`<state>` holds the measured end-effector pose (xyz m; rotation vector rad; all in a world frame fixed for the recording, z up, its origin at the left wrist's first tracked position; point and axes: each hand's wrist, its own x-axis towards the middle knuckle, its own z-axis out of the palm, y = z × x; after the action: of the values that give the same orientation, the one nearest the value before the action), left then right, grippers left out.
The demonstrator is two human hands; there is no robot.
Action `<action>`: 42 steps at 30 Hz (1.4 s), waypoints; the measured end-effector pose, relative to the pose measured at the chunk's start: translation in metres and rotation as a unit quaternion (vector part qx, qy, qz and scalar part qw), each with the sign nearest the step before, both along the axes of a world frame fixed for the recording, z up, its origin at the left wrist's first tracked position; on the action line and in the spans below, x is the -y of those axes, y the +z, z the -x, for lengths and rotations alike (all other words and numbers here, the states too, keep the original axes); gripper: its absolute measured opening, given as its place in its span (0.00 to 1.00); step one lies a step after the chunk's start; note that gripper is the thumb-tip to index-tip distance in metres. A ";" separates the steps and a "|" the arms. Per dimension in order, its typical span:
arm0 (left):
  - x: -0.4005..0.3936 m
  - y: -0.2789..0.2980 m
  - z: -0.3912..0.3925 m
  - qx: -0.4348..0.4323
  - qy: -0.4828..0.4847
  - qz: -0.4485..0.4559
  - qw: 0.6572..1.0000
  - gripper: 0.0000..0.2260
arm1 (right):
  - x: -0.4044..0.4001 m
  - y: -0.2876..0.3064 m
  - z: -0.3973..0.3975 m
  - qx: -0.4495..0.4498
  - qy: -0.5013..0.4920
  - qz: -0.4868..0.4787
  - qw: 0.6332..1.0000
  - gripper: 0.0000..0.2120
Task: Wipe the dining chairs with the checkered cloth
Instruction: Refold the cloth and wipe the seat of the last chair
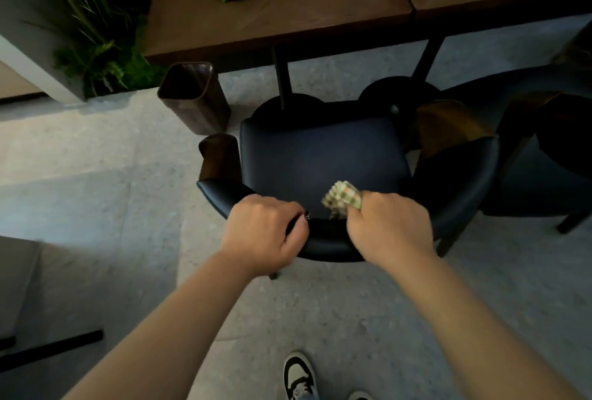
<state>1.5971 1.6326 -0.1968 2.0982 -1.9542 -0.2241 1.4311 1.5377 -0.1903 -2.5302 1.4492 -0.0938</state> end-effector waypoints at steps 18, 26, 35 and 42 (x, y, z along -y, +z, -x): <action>-0.008 -0.030 -0.001 0.016 0.024 0.230 0.973 0.17 | -0.003 -0.012 -0.009 0.001 0.068 0.045 0.997 0.16; -0.006 -0.052 -0.001 0.049 0.011 0.392 0.919 0.19 | -0.014 -0.019 -0.001 0.068 0.098 0.121 0.985 0.22; -0.005 -0.065 -0.002 0.097 -0.040 0.534 0.839 0.17 | -0.034 -0.061 0.002 0.363 0.204 0.493 0.764 0.17; -0.007 -0.087 -0.019 0.166 -0.054 0.534 0.827 0.18 | -0.052 -0.229 -0.014 0.293 0.409 0.451 0.737 0.21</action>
<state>1.6165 1.6394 -0.2841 1.2879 -1.6837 1.0426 1.4455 1.5901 -0.4190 -3.0546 -0.1252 -1.5744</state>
